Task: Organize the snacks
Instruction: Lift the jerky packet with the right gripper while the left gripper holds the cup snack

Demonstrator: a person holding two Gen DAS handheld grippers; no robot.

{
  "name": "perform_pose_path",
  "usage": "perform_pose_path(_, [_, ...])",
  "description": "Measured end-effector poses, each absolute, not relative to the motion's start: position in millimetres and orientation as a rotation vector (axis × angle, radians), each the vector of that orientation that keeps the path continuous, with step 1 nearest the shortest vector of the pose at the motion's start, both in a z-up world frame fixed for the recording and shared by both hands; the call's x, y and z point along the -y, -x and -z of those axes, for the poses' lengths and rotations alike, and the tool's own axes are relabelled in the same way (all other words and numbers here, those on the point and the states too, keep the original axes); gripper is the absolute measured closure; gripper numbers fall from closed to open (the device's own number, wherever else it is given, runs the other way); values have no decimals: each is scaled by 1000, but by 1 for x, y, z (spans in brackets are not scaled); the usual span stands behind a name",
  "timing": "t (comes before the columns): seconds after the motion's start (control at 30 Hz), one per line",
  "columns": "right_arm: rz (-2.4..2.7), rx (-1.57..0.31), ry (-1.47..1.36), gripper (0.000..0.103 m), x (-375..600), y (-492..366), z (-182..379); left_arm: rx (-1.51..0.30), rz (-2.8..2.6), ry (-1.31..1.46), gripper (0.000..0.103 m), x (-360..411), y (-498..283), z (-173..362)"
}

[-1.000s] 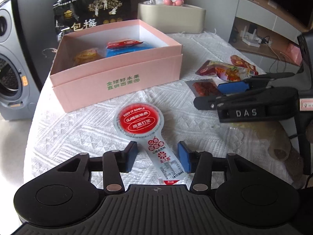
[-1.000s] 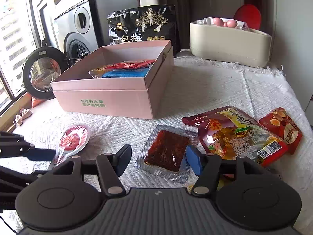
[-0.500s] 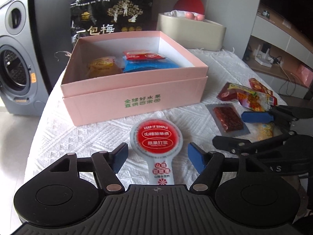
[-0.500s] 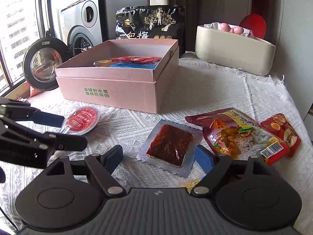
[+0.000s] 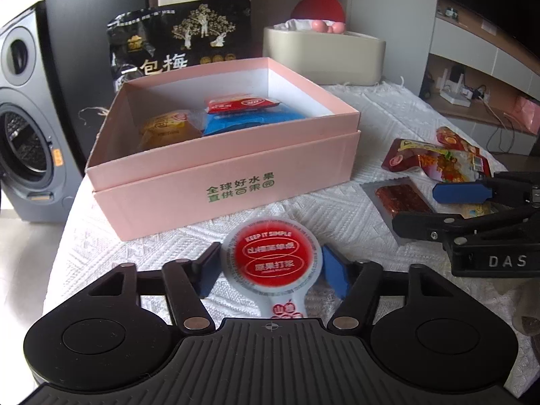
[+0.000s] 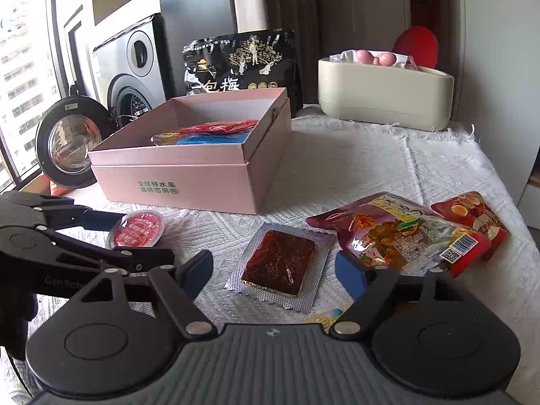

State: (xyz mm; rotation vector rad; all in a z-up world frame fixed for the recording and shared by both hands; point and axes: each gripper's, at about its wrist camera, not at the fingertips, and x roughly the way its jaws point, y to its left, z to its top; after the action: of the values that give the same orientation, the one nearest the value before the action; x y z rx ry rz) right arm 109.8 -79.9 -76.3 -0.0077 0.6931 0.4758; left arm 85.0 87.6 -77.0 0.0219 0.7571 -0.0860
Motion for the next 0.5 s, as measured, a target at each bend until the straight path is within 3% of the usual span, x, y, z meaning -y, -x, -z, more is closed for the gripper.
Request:
perform_pose_path(0.03, [-475,-710,7,46,79,-113,77,-761,90,-2,36,-91,-83,76])
perform_pose_path(0.23, [-509,-726,55,51,62,-113,75,-777,68,16,36,-100,-56,74])
perform_pose_path(0.3, [-551,-713,113,62,53,-104,74,-778,56,28,36,-103,-48,73])
perform_pose_path(0.5, [-546,-743,121,61,50,-107,70,-755,31,-8,35,-97,-36,76])
